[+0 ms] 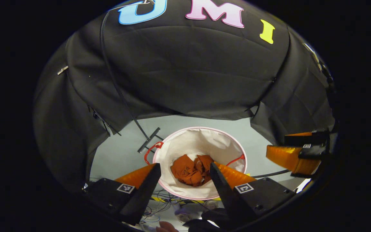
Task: Grasp the clothes on the hanger with both hands and then place them into the laundry hamper below.
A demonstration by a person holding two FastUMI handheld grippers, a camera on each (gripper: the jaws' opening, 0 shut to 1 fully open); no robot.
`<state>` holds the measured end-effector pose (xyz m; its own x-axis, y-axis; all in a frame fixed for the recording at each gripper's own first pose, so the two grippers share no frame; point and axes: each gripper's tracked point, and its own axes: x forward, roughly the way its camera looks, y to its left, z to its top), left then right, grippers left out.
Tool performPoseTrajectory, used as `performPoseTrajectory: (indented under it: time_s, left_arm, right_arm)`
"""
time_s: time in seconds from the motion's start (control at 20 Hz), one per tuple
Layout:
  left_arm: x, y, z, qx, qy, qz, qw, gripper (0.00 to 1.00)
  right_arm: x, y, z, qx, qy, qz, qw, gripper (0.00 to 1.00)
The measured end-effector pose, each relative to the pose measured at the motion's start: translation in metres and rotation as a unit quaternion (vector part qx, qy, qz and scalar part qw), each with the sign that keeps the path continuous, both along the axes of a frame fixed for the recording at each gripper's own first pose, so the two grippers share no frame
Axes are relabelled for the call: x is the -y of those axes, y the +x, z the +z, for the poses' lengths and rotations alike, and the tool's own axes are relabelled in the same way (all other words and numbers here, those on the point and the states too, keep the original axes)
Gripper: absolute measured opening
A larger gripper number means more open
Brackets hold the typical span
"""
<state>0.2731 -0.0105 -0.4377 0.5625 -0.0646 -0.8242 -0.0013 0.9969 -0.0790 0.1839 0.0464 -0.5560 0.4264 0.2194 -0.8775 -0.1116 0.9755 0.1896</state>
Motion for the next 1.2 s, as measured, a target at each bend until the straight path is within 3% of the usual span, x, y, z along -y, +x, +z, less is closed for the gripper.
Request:
performPoseTrajectory:
  time_s: [0.15,0.3,0.65,0.95,1.2]
  left_arm:
    - [-0.001,-0.001,0.013,0.018,-0.01,0.01,1.0,0.97]
    - [-0.004,-0.01,0.031,0.031,-0.014,0.015,0.999,0.97]
    - [-0.028,-0.026,0.142,0.145,-0.008,0.039,0.989,0.97]
    - [-0.041,-0.052,0.269,0.27,-0.005,0.032,0.962,0.96]
    - [-0.055,-0.086,0.356,0.341,0.003,0.028,0.94,0.96]
  right_arm:
    - [0.0,0.005,0.01,0.02,0.021,-0.038,0.999,0.98]
    - [-0.001,0.003,0.032,0.045,0.017,-0.039,0.998,0.99]
    - [-0.007,-0.002,0.139,0.158,0.004,-0.056,0.986,0.99]
    - [-0.013,-0.013,0.255,0.271,-0.002,-0.069,0.96,0.99]
    - [-0.017,-0.029,0.35,0.362,-0.008,-0.083,0.928,0.98]
